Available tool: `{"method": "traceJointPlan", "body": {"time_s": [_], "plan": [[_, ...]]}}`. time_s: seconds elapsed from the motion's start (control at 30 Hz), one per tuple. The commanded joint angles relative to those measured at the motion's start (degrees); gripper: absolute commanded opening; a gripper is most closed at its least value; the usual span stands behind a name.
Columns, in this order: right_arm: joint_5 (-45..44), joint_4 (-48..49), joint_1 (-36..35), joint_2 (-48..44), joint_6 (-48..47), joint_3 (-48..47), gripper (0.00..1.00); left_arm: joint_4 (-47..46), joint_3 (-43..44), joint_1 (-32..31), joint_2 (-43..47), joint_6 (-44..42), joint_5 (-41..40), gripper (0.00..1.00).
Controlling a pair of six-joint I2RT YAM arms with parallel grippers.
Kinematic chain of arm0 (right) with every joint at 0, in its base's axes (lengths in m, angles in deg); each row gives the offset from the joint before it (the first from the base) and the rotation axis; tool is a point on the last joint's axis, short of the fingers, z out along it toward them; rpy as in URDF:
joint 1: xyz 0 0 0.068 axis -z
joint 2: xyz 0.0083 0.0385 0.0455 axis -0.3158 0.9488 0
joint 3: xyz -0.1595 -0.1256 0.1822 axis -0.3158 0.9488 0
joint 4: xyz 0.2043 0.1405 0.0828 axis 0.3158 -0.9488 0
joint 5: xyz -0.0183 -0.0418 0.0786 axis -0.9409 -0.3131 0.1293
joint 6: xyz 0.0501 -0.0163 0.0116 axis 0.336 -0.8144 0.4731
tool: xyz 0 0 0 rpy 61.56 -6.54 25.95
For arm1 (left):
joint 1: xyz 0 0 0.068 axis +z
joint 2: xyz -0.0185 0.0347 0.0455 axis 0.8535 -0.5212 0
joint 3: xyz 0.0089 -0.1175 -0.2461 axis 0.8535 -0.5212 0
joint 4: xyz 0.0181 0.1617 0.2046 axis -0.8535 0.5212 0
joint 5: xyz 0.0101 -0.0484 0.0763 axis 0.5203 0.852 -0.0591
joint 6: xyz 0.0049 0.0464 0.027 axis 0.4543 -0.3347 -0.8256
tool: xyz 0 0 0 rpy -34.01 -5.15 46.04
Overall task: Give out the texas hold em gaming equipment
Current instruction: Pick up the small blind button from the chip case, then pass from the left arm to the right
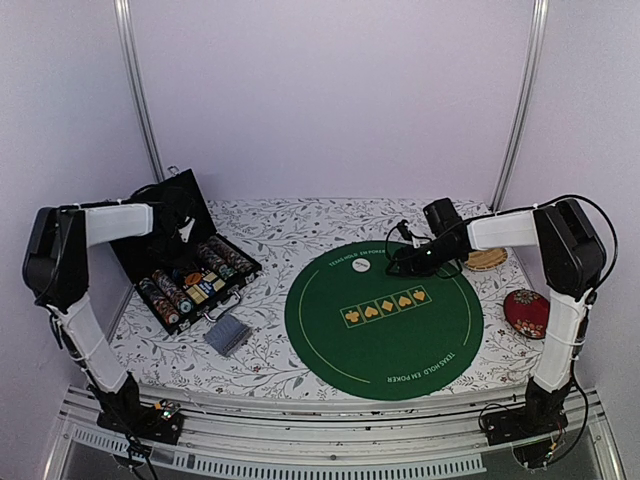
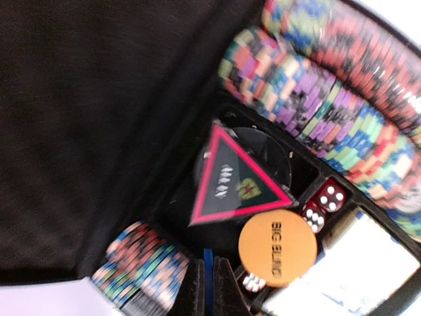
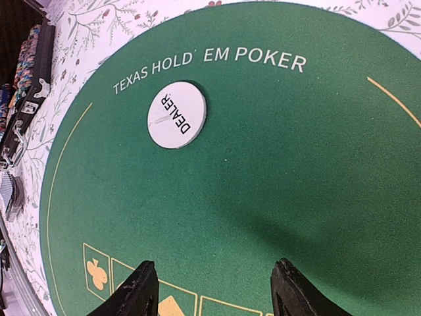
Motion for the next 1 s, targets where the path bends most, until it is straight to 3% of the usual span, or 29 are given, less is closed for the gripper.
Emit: {"method": "traceJointPlan", "body": {"time_s": [0.0, 0.13, 0.27, 0.4, 0.53, 0.6, 0.77, 0.97], "plan": [[-0.7, -0.7, -0.3, -3.9, -0.6, 0.3, 0.6, -0.9, -1.1, 0.7, 8.8, 2.6, 0.2, 0.0], [0.1, -1.1, -0.3, -5.6, -1.5, 0.3, 0.6, -2.8, -1.7, 0.6, 16.3, 4.2, 8.5, 0.0], [4.6, 0.8, -0.3, -10.1, -4.8, 1.1, 0.6, -12.3, -6.1, -2.2, 25.5, 6.8, 33.4, 0.0], [20.1, 6.9, -1.0, -19.2, -9.4, 2.9, 0.61, -27.9, -10.1, -11.4, 31.5, 11.4, 47.0, 0.0], [36.1, 16.4, -6.3, -25.0, -10.3, 2.5, 0.68, -48.4, -14.7, -20.6, 32.6, 20.3, 57.2, 0.0], [40.4, 22.1, -9.3, -25.6, -6.7, 2.3, 0.69, -58.4, -16.5, -25.4, 31.9, 23.6, 60.3, 0.0], [40.9, 28.9, -12.2, -25.1, 0.9, 0.0, 0.69, -68.3, -17.2, -32.2, 30.0, 24.3, 62.0, 0.0], [40.9, 31.3, -15.0, -25.5, 3.1, 0.7, 0.67, -69.8, -14.8, -35.4, 24.8, 25.5, 63.1, 0.0]]}}
